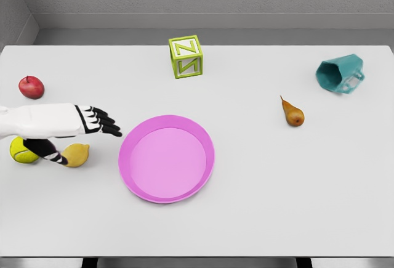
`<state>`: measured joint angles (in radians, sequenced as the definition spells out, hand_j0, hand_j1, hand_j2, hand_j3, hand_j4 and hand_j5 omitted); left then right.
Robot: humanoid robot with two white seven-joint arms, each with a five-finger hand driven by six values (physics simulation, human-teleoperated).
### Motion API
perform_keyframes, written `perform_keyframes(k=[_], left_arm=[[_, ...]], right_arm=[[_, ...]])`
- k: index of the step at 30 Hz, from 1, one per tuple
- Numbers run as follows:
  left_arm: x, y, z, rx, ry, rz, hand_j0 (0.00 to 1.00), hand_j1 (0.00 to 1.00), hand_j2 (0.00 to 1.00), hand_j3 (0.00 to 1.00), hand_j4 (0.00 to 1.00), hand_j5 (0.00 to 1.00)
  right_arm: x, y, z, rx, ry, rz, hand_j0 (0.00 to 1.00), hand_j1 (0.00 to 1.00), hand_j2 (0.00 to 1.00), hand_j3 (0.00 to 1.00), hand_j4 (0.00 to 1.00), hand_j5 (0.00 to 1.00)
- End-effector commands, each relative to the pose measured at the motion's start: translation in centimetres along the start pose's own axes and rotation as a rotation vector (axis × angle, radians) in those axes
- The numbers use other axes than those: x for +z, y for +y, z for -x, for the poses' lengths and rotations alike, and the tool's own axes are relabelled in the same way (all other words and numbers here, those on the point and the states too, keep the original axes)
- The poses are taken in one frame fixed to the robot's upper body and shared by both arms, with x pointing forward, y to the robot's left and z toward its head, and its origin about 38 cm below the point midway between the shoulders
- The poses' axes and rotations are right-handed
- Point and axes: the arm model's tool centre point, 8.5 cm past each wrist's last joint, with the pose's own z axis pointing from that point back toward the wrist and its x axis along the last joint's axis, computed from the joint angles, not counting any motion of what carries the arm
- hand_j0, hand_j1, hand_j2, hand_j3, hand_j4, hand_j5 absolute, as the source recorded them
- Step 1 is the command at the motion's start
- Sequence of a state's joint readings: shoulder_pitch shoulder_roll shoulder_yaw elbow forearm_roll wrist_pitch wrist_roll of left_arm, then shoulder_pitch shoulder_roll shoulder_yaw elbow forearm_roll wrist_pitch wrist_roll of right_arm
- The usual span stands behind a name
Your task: Put the lemon on the plate with left arm
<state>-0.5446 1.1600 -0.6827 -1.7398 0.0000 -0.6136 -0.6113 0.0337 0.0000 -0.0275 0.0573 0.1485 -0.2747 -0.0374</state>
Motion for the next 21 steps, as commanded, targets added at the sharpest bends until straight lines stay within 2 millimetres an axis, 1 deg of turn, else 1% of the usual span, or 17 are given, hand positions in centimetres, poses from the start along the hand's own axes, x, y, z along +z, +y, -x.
perform_keyframes(k=[1,3,6,8,15,17,18,21], left_arm=[[0.2,0.0,0.0,0.004,0.006,0.0,1.0,1.0,1.0,1.0,1.0,1.0],[0.2,-0.1,0.0,0.006,0.006,0.002,1.0,1.0,1.0,1.0,1.0,1.0],[0.2,-0.2,0.0,0.005,0.007,0.002,1.0,1.0,1.0,1.0,1.0,1.0],[0.5,-0.5,0.0,0.01,0.012,0.016,1.0,1.0,1.0,1.0,1.0,1.0],[-0.1,-0.9,-0.3,-0.006,0.004,0.025,1.0,1.0,1.0,1.0,1.0,1.0],[-0.1,0.4,-0.4,-0.007,0.002,-0.14,1.0,1.0,1.0,1.0,1.0,1.0],[0.0,0.4,-0.3,-0.007,0.005,-0.152,1.0,1.0,1.0,1.0,1.0,1.0],[0.3,-0.4,-0.1,0.001,0.025,-0.14,1.0,1.0,1.0,1.0,1.0,1.0]], right_arm=[[0.0,0.0,0.0,-0.003,0.0,0.0,1.0,1.0,1.0,1.0,1.0,1.0],[0.2,0.1,0.9,0.0,0.016,-0.004,1.0,1.0,1.0,1.0,1.0,1.0],[0.2,0.1,0.8,0.0,0.015,-0.005,1.0,1.0,1.0,1.0,1.0,1.0],[0.2,0.1,0.9,0.0,0.016,-0.006,1.0,1.0,1.0,1.0,1.0,1.0],[0.2,0.1,0.8,0.0,0.015,-0.005,1.0,1.0,1.0,1.0,1.0,1.0],[0.2,0.1,0.8,0.0,0.015,-0.005,1.0,1.0,1.0,1.0,1.0,1.0],[0.2,0.1,0.8,0.0,0.015,-0.005,1.0,1.0,1.0,1.0,1.0,1.0],[0.2,0.1,0.8,0.0,0.015,-0.005,1.0,1.0,1.0,1.0,1.0,1.0]])
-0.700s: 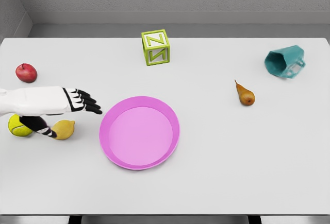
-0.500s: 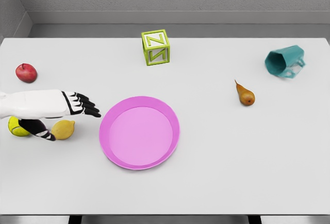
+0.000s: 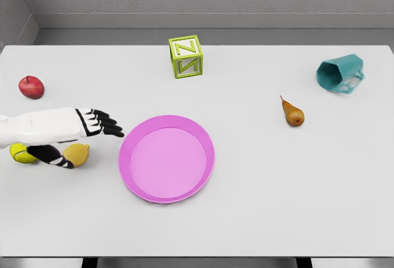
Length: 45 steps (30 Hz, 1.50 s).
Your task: Put the lemon on the plate with left arm
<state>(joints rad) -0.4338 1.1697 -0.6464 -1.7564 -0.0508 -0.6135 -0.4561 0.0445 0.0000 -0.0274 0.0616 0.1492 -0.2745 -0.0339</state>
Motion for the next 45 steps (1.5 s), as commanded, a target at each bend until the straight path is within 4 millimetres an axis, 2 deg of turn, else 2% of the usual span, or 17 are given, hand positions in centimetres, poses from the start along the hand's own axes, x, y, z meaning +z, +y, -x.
perform_keyframes(k=[1,6,18,23,35,45], left_arm=[[0.9,1.3,0.4,-0.051,0.04,-0.035,1.0,1.0,1.0,1.0,1.0,1.0],[1.4,0.4,0.9,-0.067,0.077,-0.011,1.0,1.0,1.0,1.0,1.0,1.0],[0.8,-1.7,1.0,-0.09,0.093,0.051,1.0,1.0,1.0,1.0,1.0,1.0],[0.0,-1.8,1.2,-0.125,0.1,0.043,1.0,1.0,1.0,1.0,1.0,1.0],[0.7,-3.6,3.5,-0.078,0.171,0.069,1.0,1.0,1.0,1.0,1.0,1.0],[-0.5,-4.3,3.7,-0.08,0.166,0.066,1.0,1.0,1.0,1.0,1.0,1.0]], right_arm=[[0.0,0.0,0.1,-0.001,0.001,0.0,1.0,1.0,1.0,1.0,1.0,1.0],[0.0,0.0,0.0,-0.001,0.0,0.0,1.0,1.0,1.0,1.0,1.0,1.0],[0.0,0.0,0.0,-0.001,0.0,0.0,1.0,1.0,1.0,1.0,1.0,1.0],[0.0,0.0,0.0,-0.001,0.0,0.0,1.0,1.0,1.0,1.0,1.0,1.0],[0.0,0.0,0.0,-0.001,0.0,0.0,1.0,1.0,1.0,1.0,1.0,1.0],[0.0,0.0,0.0,-0.001,0.0,0.0,1.0,1.0,1.0,1.0,1.0,1.0]])
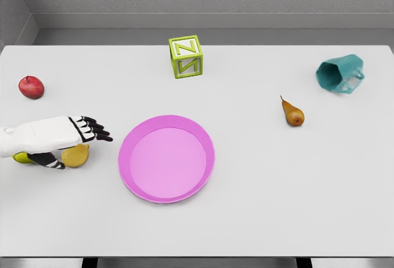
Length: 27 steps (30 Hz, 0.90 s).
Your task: Put the lemon on the plate with left arm
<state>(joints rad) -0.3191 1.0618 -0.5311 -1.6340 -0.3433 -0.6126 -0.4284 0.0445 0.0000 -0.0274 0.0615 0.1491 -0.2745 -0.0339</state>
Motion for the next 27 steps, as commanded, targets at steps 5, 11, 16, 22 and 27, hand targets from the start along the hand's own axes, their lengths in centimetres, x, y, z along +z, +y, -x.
perform_keyframes(k=[5,11,16,22,27], left_arm=[[-0.3,-0.3,0.2,0.009,0.006,-0.002,1.0,1.0,1.0,1.0,1.0,1.0],[-0.2,-0.5,0.5,0.0,0.019,0.009,1.0,1.0,1.0,1.0,1.0,1.0],[0.1,-0.3,1.0,-0.049,0.051,0.026,1.0,1.0,1.0,1.0,1.0,1.0],[-0.6,-0.5,0.9,-0.039,0.045,0.016,1.0,1.0,1.0,1.0,1.0,1.0],[-0.8,-1.2,1.4,-0.031,0.06,0.026,1.0,1.0,1.0,1.0,1.0,1.0]], right_arm=[[0.0,0.0,0.0,-0.001,0.0,0.0,1.0,1.0,1.0,1.0,1.0,1.0],[0.0,0.0,0.0,-0.001,0.0,0.0,1.0,1.0,1.0,1.0,1.0,1.0],[0.0,0.0,0.0,-0.001,0.0,0.0,1.0,1.0,1.0,1.0,1.0,1.0],[0.0,0.0,0.0,-0.001,0.0,0.0,1.0,1.0,1.0,1.0,1.0,1.0],[0.0,0.0,0.1,-0.001,0.001,0.0,1.0,1.0,1.0,1.0,1.0,1.0]])
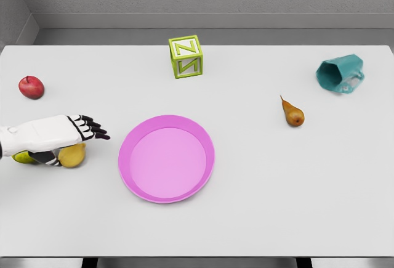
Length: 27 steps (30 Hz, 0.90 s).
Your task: Put the lemon on the plate with left arm
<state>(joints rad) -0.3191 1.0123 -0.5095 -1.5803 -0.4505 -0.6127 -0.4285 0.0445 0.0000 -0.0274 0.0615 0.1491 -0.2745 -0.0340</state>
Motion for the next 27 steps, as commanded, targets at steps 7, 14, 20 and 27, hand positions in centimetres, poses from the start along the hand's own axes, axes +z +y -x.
perform_keyframes(k=[7,14,20,27], left_arm=[[-0.35,-0.29,0.15,0.0,0.008,0.002,1.0,1.0,1.0,1.0,1.0,1.0],[-0.4,-0.83,-0.07,0.012,0.002,0.009,0.99,0.99,0.99,0.99,0.99,0.99],[-0.34,-0.89,0.07,0.013,0.007,0.01,0.94,0.94,0.94,0.94,0.94,0.94],[-0.29,-1.18,0.31,0.025,0.013,0.013,0.79,0.79,0.79,0.79,0.79,0.79]], right_arm=[[0.0,0.0,0.0,-0.001,0.0,0.0,1.0,1.0,1.0,1.0,1.0,1.0],[0.0,0.0,0.01,-0.001,0.001,0.0,1.0,1.0,1.0,1.0,1.0,1.0],[0.0,0.0,0.0,-0.001,0.0,0.0,1.0,1.0,1.0,1.0,1.0,1.0],[0.0,0.0,0.0,-0.001,0.0,0.0,1.0,1.0,1.0,1.0,1.0,1.0]])
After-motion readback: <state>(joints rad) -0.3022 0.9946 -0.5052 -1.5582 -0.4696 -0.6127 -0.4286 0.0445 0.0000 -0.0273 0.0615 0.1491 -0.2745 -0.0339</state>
